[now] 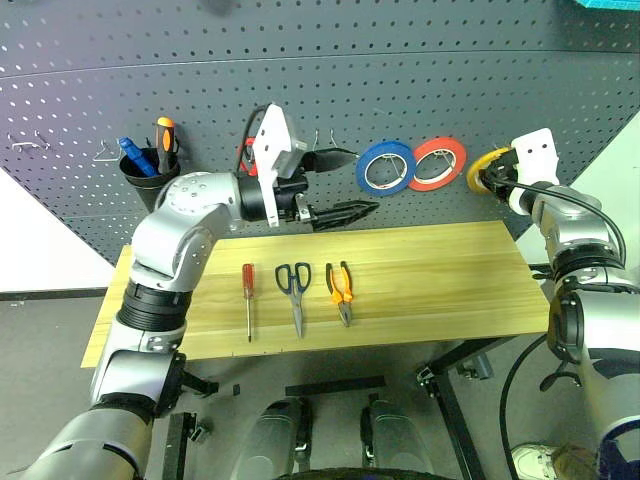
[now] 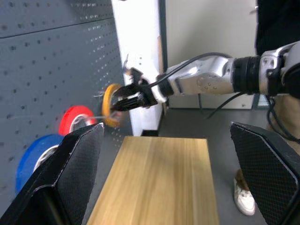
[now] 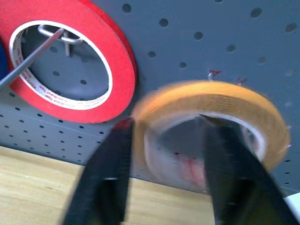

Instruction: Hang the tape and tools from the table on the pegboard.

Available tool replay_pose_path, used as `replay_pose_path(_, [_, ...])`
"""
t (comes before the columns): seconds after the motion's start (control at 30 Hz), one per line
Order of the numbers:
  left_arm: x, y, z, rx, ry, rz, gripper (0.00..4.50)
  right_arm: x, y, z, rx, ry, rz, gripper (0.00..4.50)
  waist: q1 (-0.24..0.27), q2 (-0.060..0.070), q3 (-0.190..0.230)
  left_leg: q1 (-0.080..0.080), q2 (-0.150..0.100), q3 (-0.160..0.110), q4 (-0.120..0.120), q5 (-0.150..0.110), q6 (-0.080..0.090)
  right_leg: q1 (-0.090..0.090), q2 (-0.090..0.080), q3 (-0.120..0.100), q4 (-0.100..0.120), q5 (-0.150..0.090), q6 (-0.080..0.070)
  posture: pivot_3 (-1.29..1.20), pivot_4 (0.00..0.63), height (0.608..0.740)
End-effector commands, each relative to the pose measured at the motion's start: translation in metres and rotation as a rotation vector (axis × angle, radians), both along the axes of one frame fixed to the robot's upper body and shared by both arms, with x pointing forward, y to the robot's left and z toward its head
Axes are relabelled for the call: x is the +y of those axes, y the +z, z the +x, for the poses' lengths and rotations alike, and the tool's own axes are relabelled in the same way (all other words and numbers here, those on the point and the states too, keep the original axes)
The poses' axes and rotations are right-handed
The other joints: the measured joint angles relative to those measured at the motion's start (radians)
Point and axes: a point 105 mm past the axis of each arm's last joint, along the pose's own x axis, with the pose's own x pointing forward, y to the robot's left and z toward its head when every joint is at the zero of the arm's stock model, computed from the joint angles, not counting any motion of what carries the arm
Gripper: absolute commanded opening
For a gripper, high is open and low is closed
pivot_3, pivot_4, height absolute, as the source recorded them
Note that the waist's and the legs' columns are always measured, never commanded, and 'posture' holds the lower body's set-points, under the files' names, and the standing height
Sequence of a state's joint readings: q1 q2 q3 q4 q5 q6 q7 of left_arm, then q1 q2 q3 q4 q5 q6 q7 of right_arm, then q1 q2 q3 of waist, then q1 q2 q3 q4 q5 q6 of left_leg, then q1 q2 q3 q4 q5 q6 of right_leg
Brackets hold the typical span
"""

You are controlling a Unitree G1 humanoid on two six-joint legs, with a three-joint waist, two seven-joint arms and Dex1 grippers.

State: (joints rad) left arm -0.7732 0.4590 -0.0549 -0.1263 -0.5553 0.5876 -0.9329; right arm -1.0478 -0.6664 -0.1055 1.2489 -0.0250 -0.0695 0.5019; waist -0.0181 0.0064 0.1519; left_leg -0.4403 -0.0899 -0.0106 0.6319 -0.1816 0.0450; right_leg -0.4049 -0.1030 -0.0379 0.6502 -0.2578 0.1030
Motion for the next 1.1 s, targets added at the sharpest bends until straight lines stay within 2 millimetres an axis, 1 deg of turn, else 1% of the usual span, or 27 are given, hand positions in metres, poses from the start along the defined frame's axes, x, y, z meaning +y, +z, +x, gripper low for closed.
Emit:
replay_pose_path(0.03, [0.01, 0.02, -0.011, -0.058, 0.017, 0.013, 4.5, 0.001, 0.029, -0.004, -0.057, 0.098, -0.022, 3.33, 0.0, 0.0, 0.0, 0.0, 0.0, 0.0, 0.0, 0.0, 0.0, 0.0, 0.0, 0.0, 0.0, 0.0, 0.0, 0.01, 0.053, 0.733])
replay_pose_path(0.1, [0.015, 0.011, -0.015, -0.041, 0.043, 0.064, 4.5, 0.005, 0.027, -0.012, -0.04, 0.173, -0.018, 3.33, 0.001, 0.0, 0.0, 0.0, 0.0, 0.0, 0.0, 0.0, 0.0, 0.0, 0.0, 0.001, 0.0, 0.0, 0.0, 0.01, 0.055, 0.733])
replay_pose_path(0.2, [0.02, -0.008, -0.023, -0.016, 0.069, 0.123, 4.5, 0.018, 0.021, -0.038, 0.011, 0.292, -0.017, 3.33, 0.008, 0.0, 0.0, 0.0, 0.0, 0.0, -0.001, 0.0, 0.001, 0.0, 0.0, 0.001, 0.0, 0.0, 0.0, 0.0, 0.061, 0.733])
replay_pose_path(0.3, [0.028, -0.026, -0.031, 0.001, 0.096, 0.177, 4.5, 0.034, 0.012, -0.063, 0.077, 0.324, 0.042, 3.33, 0.008, 0.0, 0.0, 0.0, 0.001, 0.0, -0.001, -0.001, 0.001, -0.001, 0.0, 0.002, 0.0, 0.0, 0.0, -0.02, 0.075, 0.733])
replay_pose_path(0.33, [0.032, -0.033, -0.033, 0.006, 0.101, 0.194, 4.5, 0.044, 0.007, -0.071, 0.107, 0.348, 0.066, 3.51, 0.007, 0.0, 0.0, 0.0, 0.001, 0.0, 0.0, -0.004, 0.006, -0.002, 0.0, 0.003, 0.001, 0.0, 0.0, -0.02, 0.077, 0.733])
replay_pose_path(0.4, [0.043, -0.046, -0.033, 0.03, 0.128, 0.225, 4.5, 0.065, -0.003, -0.086, 0.168, 0.398, 0.097, 3.87, 0.003, 0.002, -0.001, 0.0, 0.001, 0.001, 0.0, -0.005, 0.005, -0.003, -0.001, 0.005, 0.002, 0.0, -0.001, -0.03, 0.084, 0.733])
replay_pose_path(0.43, [0.053, -0.059, -0.03, 0.056, 0.154, 0.247, 4.5, 0.074, -0.01, -0.089, 0.196, 0.402, 0.105, 4.21, 0.002, 0.002, -0.001, 0.0, 0.002, 0.001, 0.0, -0.006, 0.005, -0.003, 0.0, 0.005, 0.002, 0.001, -0.001, -0.04, 0.088, 0.733])
replay_pose_path(0.47, [0.064, -0.07, -0.026, 0.084, 0.182, 0.274, 4.5, 0.082, -0.017, -0.089, 0.227, 0.386, 0.129, 4.47, -0.001, 0.002, -0.001, 0.001, 0.003, 0.001, 0.0, -0.006, 0.004, -0.003, 0.0, 0.006, 0.002, 0.001, -0.002, -0.04, 0.09, 0.733])
replay_pose_path(0.53, [0.078, -0.085, -0.019, 0.128, 0.229, 0.304, 4.5, 0.1, -0.03, -0.087, 0.286, 0.371, 0.175, 4.47, -0.003, 0.002, -0.001, 0.005, 0.003, 0.001, -0.001, -0.005, 0.004, -0.001, 0.001, 0.008, 0.002, 0.0, -0.006, -0.04, 0.097, 0.733])
replay_pose_path(0.57, [0.083, -0.088, -0.016, 0.138, 0.245, 0.313, 4.5, 0.108, -0.035, -0.086, 0.311, 0.37, 0.196, 4.47, 0.0, 0.002, -0.001, 0.008, 0.004, 0.001, -0.001, -0.006, 0.004, 0.001, 0.001, 0.008, 0.002, -0.001, -0.008, -0.03, 0.099, 0.733])
replay_pose_path(0.63, [0.091, -0.094, -0.013, 0.158, 0.268, 0.335, 4.5, 0.126, -0.042, -0.084, 0.354, 0.381, 0.231, 4.47, 0.004, 0.002, -0.001, 0.009, 0.005, 0.001, -0.001, -0.006, 0.004, -0.001, 0.001, 0.008, 0.001, -0.002, -0.012, -0.03, 0.104, 0.733])
replay_pose_path(0.7, [0.096, -0.096, -0.013, 0.176, 0.278, 0.337, 4.5, 0.146, -0.054, -0.079, 0.414, 0.382, 0.261, 4.47, 0.004, 0.002, -0.001, 0.009, 0.004, 0.001, -0.001, -0.006, 0.004, 0.0, 0.0, 0.008, 0.0, -0.002, -0.012, -0.01, 0.123, 0.733])
replay_pose_path(0.73, [0.099, -0.099, -0.011, 0.181, 0.29, 0.347, 4.5, 0.154, -0.062, -0.074, 0.455, 0.356, 0.285, 4.47, 0.004, 0.002, -0.001, 0.009, 0.004, 0.002, -0.001, -0.006, 0.004, 0.0, 0.0, 0.008, 0.0, -0.002, -0.012, -0.01, 0.123, 0.733])
replay_pose_path(0.83, [0.106, -0.105, -0.009, 0.178, 0.309, 0.392, 4.5, 0.167, -0.082, -0.058, 0.562, 0.274, 0.326, 4.47, 0.003, 0.0, 0.0, 0.009, 0.004, 0.002, -0.003, -0.006, 0.004, -0.002, 0.0, 0.008, -0.002, -0.001, -0.012, 0.01, 0.149, 0.733])
replay_pose_path(0.87, [0.107, -0.106, -0.01, 0.178, 0.305, 0.398, 4.5, 0.17, -0.085, -0.054, 0.577, 0.252, 0.345, 4.47, 0.005, -0.001, 0.001, 0.009, 0.004, 0.002, -0.004, -0.006, 0.004, -0.002, 0.0, 0.008, -0.002, -0.001, -0.012, 0.01, 0.154, 0.733])
replay_pose_path(0.93, [0.111, -0.106, -0.018, 0.197, 0.262, 0.411, 4.5, 0.182, -0.091, -0.045, 0.615, 0.229, 0.378, 4.47, 0.008, -0.003, 0.002, 0.009, 0.003, 0.002, -0.006, -0.006, 0.004, -0.003, 0.0, 0.008, -0.002, -0.001, -0.012, 0.02, 0.167, 0.733])
replay_pose_path(1.0, [0.114, -0.105, -0.022, 0.208, 0.241, 0.417, 4.5, 0.192, -0.096, -0.041, 0.645, 0.226, 0.39, 4.47, 0.006, -0.003, 0.004, 0.008, 0.003, 0.002, -0.008, -0.006, 0.005, -0.004, 0.0, 0.009, -0.003, -0.001, -0.012, 0.03, 0.178, 0.733])
replay_pose_path(1.1, [0.127, -0.106, -0.023, 0.213, 0.261, 0.449, 4.5, 0.209, -0.103, -0.037, 0.684, 0.228, 0.411, 4.47, 0.003, -0.003, 0.006, 0.008, 0.003, 0.002, -0.012, -0.006, 0.005, -0.006, -0.001, 0.009, -0.003, -0.001, -0.011, 0.05, 0.183, 0.733])
